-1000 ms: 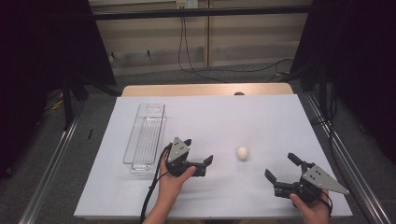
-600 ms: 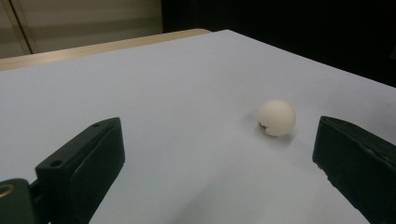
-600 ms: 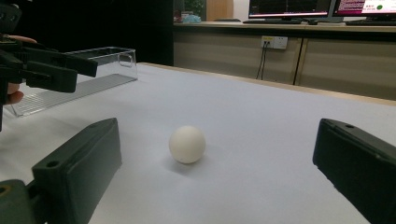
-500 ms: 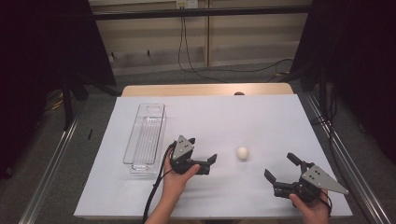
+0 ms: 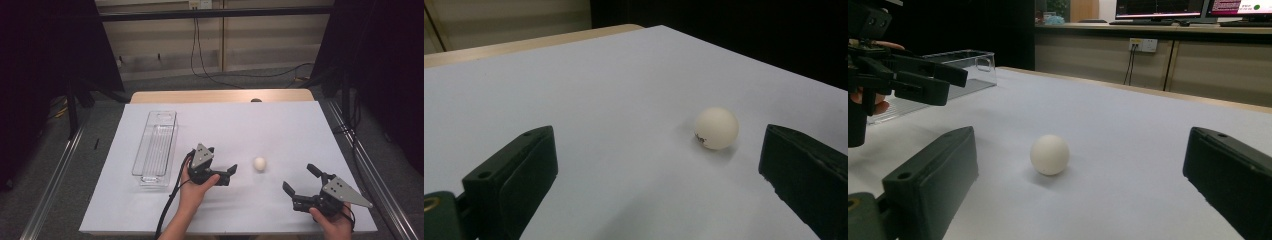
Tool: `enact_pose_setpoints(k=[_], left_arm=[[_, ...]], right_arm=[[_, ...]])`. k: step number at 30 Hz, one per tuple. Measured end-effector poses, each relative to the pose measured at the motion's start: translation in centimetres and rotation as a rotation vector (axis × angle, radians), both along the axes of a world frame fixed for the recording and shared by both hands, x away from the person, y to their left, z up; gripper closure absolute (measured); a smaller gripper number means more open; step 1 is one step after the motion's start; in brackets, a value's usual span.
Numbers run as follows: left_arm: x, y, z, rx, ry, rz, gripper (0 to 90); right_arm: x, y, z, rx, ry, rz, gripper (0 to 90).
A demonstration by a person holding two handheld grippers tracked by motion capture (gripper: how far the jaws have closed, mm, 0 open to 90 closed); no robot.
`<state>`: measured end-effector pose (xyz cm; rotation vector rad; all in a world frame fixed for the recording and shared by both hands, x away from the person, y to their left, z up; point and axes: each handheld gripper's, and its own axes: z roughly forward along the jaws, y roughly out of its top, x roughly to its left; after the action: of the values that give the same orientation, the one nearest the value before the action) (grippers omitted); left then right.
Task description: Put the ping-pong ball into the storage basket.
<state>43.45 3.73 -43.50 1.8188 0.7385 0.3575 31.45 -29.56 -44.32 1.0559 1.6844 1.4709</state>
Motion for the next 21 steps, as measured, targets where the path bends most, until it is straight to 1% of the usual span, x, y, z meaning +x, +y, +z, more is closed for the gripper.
enact_pose_setpoints(k=[2,3,5,6,7,8,9,11,12,15,16,17,21], left_arm=[[0.0,-0.1,0.1,0.016,-0.004,0.003,2.5],[0.1,-0.3,0.1,0.009,-0.007,-0.001,2.5],[0.1,-0.6,0.1,0.008,0.001,-0.003,2.5],[0.1,-0.6,0.2,0.017,0.003,-0.004,2.5],[0.1,-0.8,0.1,0.002,0.000,-0.005,2.5],[0.2,-0.9,0.1,0.001,0.001,-0.006,2.5],[0.2,-1.0,0.2,0.012,0.000,-0.008,2.5],[0.3,-1.2,0.2,0.002,0.003,-0.009,2.5],[0.3,-1.3,0.3,0.013,0.002,-0.008,2.5],[0.4,-1.5,0.2,0.010,0.001,-0.014,2.5],[0.4,-1.6,0.3,0.015,0.003,-0.013,2.5],[0.5,-1.6,0.3,0.018,-0.003,-0.014,2.5],[0.6,-1.9,0.3,0.008,-0.001,-0.014,2.5]], right_arm=[[0.0,0.0,0.0,0.001,-0.004,-0.005,0.7],[0.0,-0.1,0.0,0.001,-0.007,-0.006,0.7],[0.0,-0.1,0.1,0.005,-0.010,-0.012,0.7],[0.0,-0.1,0.0,0.003,-0.007,-0.009,0.8],[0.0,0.0,0.0,0.001,-0.007,-0.011,0.7],[0.0,0.0,0.0,0.005,-0.006,-0.010,0.7],[0.0,0.0,0.0,0.002,-0.006,-0.003,0.8],[0.0,0.0,0.0,0.001,-0.008,-0.005,0.7],[0.0,0.0,0.0,0.002,-0.008,-0.002,0.8],[0.0,0.0,0.0,-0.001,-0.008,0.000,0.8],[0.0,0.0,0.0,-0.002,-0.008,0.000,0.8],[0.0,0.0,0.1,0.007,-0.005,-0.004,0.8],[0.0,0.0,0.0,-0.003,-0.008,-0.001,0.8]])
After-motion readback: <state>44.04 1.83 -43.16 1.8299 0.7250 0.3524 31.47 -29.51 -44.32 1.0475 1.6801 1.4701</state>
